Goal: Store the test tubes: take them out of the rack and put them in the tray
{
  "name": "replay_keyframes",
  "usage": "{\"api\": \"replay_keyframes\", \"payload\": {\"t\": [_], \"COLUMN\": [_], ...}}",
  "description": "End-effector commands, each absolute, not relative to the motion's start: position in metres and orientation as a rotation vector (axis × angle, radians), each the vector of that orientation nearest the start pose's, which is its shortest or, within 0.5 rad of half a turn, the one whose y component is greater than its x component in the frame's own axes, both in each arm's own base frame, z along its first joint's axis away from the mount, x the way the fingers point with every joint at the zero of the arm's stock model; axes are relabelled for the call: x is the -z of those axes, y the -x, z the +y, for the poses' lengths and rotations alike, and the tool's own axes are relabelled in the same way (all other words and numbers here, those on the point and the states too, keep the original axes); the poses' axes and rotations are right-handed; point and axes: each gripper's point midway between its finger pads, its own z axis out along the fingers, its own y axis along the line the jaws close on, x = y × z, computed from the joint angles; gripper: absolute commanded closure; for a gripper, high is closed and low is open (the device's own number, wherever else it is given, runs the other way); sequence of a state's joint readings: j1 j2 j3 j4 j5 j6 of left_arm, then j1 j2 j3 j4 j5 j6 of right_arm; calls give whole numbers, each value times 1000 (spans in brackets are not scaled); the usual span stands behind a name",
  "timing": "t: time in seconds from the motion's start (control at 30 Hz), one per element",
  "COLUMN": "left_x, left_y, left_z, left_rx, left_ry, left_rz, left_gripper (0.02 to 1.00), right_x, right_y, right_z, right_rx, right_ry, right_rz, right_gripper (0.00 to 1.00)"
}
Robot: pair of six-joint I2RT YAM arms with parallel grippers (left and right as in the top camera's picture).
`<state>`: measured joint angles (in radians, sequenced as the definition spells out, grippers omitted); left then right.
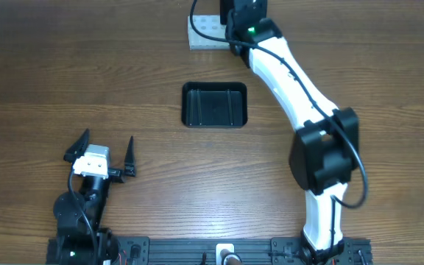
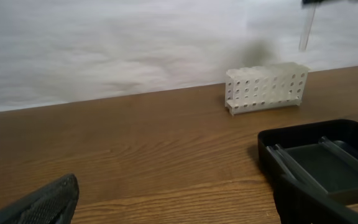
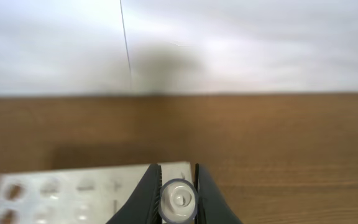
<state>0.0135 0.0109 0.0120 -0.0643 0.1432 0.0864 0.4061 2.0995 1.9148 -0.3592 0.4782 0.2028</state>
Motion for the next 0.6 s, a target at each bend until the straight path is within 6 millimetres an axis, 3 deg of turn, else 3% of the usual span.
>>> {"api": "replay_keyframes", "payload": {"t": [0.03, 0.17, 0.3, 0.6], "left_x": [-160, -160, -160, -160], "left_y": [-245, -245, -245, -245], "left_z": [-22, -22, -22, -22], "left_rx": [38, 38, 38, 38], "left_ry": [-178, -178, -179, -178], "left_rz": [1624, 1624, 1624, 1624], "left_gripper": [20, 18, 18, 18], "right_x": [-301, -309, -282, -195], "right_y": [-561, -542, -522, -479], "right_z": [161, 166, 181, 220], "right_rx": [93, 33, -112, -323], "right_ry": [-99, -130, -156, -69], "right_rz": [1961, 1999, 2148, 2529], "right_gripper": [972, 989, 930, 965]}}
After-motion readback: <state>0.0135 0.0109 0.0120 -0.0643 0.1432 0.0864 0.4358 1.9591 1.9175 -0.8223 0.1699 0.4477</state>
